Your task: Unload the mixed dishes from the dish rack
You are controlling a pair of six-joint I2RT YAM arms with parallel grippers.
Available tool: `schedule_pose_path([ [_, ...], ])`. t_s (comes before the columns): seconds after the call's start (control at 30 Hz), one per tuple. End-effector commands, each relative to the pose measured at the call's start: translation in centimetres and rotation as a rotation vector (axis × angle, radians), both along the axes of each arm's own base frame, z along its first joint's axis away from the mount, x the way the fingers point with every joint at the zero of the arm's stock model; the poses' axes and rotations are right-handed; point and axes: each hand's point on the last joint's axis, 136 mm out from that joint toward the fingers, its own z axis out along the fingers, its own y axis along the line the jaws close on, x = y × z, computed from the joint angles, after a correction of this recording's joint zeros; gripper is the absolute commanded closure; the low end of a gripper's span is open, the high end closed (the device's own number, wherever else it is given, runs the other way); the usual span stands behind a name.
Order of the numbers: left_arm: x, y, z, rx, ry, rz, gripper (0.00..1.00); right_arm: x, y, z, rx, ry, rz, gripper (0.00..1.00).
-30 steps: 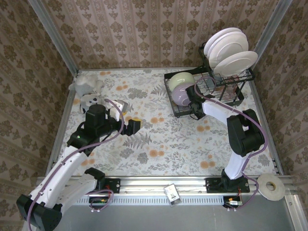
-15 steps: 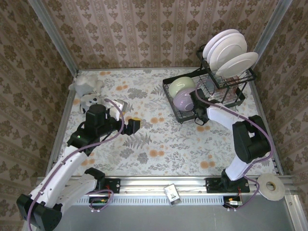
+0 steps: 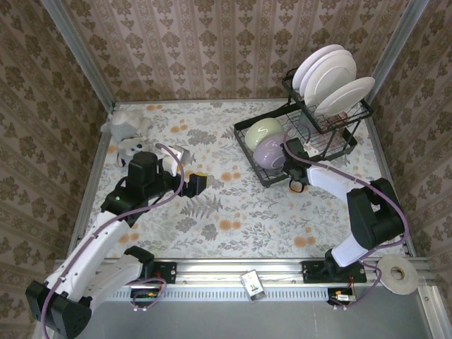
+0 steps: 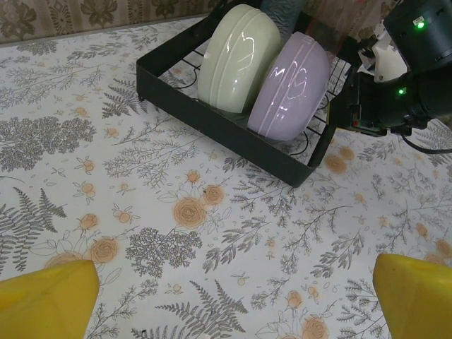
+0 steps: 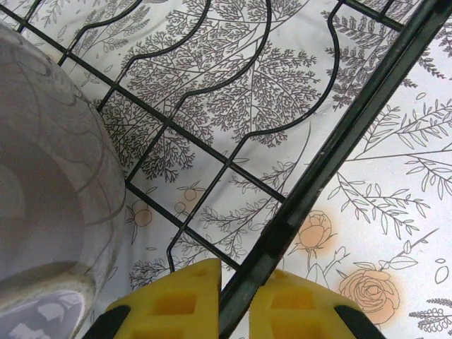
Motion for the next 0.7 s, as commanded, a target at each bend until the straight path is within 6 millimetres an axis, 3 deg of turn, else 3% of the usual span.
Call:
schedule_pose_path([
  [0.0, 0.0, -0.3, 0.1, -0.016, -0.005, -0.003, 0.00, -5.8, 5.2, -5.0, 0.003, 0.258, 0.404, 1.00],
  [0.27, 0.4, -0.2, -0.3, -0.010, 0.015, 0.018, 0.00, -8.6, 6.7, -6.9, 0.025, 0.323, 0.451, 1.00],
  [0.67, 1.2, -0.1, -0.7, -0.024, 0.066, 0.068, 0.00, -12.6, 3.4, -7.7, 0.059, 0.365, 0.356, 1.00],
])
